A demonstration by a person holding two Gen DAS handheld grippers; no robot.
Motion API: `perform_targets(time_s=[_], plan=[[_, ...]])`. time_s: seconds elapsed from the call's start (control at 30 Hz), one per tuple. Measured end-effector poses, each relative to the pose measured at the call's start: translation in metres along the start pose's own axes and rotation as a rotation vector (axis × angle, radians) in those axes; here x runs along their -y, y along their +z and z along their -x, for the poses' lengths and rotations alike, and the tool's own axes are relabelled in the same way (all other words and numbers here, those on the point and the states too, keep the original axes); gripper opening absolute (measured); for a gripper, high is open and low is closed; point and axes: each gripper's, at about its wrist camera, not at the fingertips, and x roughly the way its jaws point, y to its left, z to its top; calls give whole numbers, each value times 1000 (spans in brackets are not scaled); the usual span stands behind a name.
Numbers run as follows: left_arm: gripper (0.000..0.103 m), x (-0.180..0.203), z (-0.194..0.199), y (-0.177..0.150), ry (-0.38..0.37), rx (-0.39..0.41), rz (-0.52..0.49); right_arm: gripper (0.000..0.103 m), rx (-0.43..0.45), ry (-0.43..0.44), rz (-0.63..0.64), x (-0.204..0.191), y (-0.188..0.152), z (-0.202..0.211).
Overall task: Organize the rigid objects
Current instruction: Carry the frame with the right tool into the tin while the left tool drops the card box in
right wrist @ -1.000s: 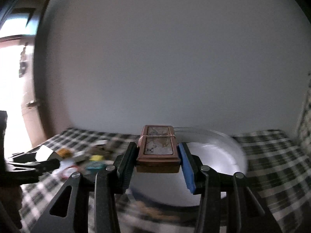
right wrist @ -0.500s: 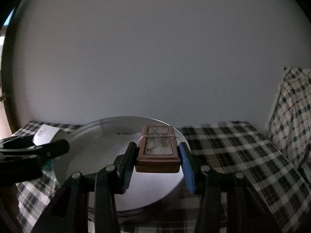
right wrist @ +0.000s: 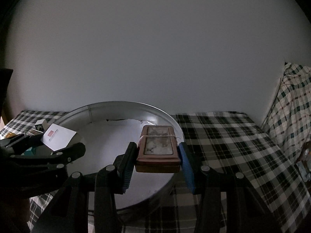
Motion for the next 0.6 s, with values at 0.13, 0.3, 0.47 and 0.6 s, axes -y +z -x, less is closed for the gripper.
perform_targets(time_s=[0.13,0.3,0.47,0.6], plan=[[79,2,-3,-1,21,-3,-19,47,-15,-1,-1,0,-1,-4],[79,3,-5,-2,42,5,-31,47,-23,-3,13,-2,-3,-6],[79,8,-12,-3,43,5,-50,47,-30,-6,21,-4,-3,-9],[82,13,-19,-6,94,-1,-101,48,-37,8,19,-4,-3,-11]])
